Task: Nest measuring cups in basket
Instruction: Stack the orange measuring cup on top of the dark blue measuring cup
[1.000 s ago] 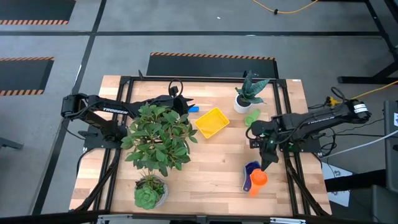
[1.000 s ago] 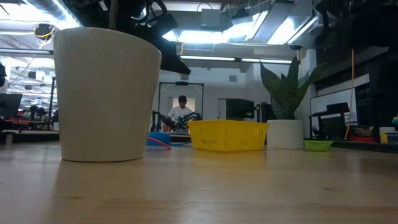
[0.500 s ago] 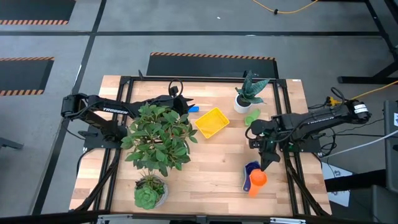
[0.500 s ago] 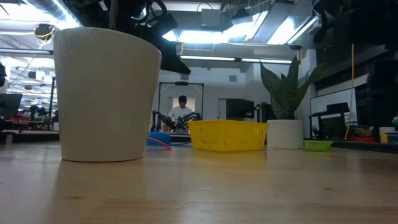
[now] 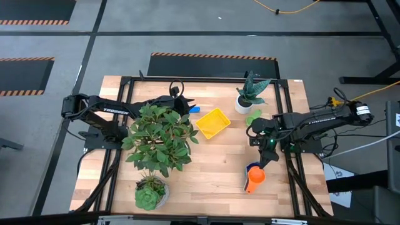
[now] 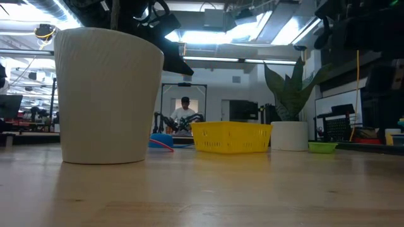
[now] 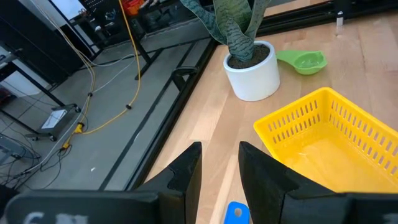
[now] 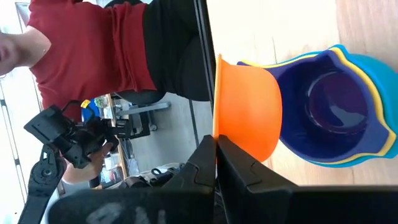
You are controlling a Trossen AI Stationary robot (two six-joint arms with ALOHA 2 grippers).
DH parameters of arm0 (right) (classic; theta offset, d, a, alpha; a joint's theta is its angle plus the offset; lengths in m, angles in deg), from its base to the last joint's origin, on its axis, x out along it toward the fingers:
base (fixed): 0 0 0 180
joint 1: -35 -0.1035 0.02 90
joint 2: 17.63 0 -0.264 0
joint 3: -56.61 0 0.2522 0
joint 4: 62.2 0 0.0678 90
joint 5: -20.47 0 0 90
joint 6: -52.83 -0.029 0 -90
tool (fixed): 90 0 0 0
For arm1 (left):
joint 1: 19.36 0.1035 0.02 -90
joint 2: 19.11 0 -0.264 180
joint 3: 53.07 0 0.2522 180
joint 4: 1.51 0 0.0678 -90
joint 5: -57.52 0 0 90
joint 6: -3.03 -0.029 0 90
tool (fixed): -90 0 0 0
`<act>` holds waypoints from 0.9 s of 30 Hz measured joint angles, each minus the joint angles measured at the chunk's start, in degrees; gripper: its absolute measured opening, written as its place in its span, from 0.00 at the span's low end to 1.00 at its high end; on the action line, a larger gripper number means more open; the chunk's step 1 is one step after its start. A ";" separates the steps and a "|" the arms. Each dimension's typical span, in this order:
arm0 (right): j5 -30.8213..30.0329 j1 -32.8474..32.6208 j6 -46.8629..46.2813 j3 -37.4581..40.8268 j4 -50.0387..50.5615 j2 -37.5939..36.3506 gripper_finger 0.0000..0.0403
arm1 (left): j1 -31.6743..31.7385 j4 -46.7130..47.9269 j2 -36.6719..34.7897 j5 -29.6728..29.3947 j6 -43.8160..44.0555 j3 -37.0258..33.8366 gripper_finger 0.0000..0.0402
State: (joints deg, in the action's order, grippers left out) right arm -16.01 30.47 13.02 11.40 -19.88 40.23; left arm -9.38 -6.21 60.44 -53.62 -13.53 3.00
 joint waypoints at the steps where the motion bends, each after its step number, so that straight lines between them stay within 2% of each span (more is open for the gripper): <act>1: -0.38 0.00 0.12 0.00 0.00 0.00 0.02 | 0.00 0.00 0.00 0.02 0.02 0.00 0.25; 10: -5.00 0.00 1.29 -0.02 0.00 0.02 0.04 | 0.01 0.00 0.00 0.00 0.02 0.00 0.25; 16: -5.02 0.00 1.24 -0.02 0.00 0.02 0.08 | 0.00 0.00 0.00 0.00 0.04 0.00 0.25; 27: -4.98 0.00 1.07 -0.07 0.02 0.02 0.09 | 0.01 0.00 0.00 0.00 0.04 0.00 0.25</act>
State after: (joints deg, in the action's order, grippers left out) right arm -20.99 30.47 14.09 11.34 -19.86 40.26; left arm -9.37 -6.21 60.44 -53.62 -13.48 3.00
